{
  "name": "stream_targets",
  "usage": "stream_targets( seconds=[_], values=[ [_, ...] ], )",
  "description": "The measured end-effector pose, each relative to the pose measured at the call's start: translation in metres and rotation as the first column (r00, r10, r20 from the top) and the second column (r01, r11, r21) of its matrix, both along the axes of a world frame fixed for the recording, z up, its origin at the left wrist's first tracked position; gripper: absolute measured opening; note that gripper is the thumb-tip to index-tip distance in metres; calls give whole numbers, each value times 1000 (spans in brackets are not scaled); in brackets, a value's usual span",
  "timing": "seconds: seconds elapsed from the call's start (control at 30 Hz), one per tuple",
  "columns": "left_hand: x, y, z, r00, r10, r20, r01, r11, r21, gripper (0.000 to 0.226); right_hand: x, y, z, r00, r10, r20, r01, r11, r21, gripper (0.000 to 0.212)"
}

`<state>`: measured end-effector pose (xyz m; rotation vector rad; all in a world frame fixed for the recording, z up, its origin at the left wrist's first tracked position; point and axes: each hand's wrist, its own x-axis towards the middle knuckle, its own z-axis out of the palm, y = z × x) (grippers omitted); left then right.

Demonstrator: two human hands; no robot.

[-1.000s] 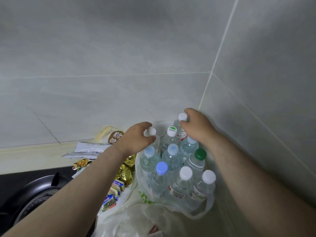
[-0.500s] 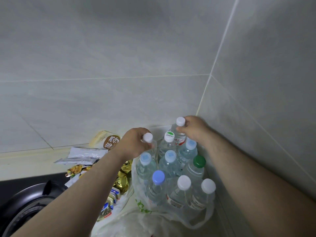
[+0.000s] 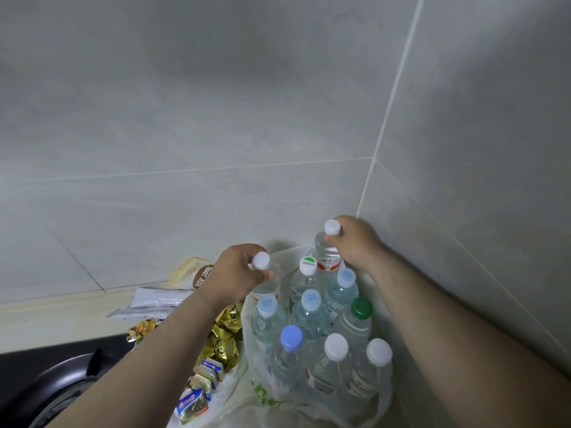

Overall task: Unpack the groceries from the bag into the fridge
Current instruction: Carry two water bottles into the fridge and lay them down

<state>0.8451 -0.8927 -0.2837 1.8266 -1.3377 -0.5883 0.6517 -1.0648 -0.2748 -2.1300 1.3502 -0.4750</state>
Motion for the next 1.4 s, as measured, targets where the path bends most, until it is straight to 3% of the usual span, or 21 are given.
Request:
stream_targets(
  seconds=[0.3, 0.57, 0.73, 0.9, 1.1, 1.4],
  values=[
    [-3, 15, 75, 989, 47, -143, -71, 983, -168, 12, -1, 23, 83, 978, 44, 204, -2, 980, -199, 14],
    [-20, 60, 174, 986, 92, -143, -139, 918, -372, 9, -15, 88, 190, 909, 140, 393, 30, 918, -395, 19],
    [-31, 102, 208, 979, 64, -192, -147, 879, -454, 10, -34, 151, 228, 834, 162, 527, 50, 930, -365, 10],
    [-42, 146, 224, 976, 5, -217, -112, 866, -486, 18, -59, 213, 233, 816, 133, 563, 35, 960, -278, 6],
    [-59, 199, 227, 929, -96, -356, -102, 862, -497, 21, -85, 296, 228, 805, 56, 590, 84, 975, -206, 4],
    [-81, 267, 232, 859, -298, -416, 88, 887, -453, 21, -113, 410, 228, 796, -100, 597, 210, 971, -118, 9]
  ],
)
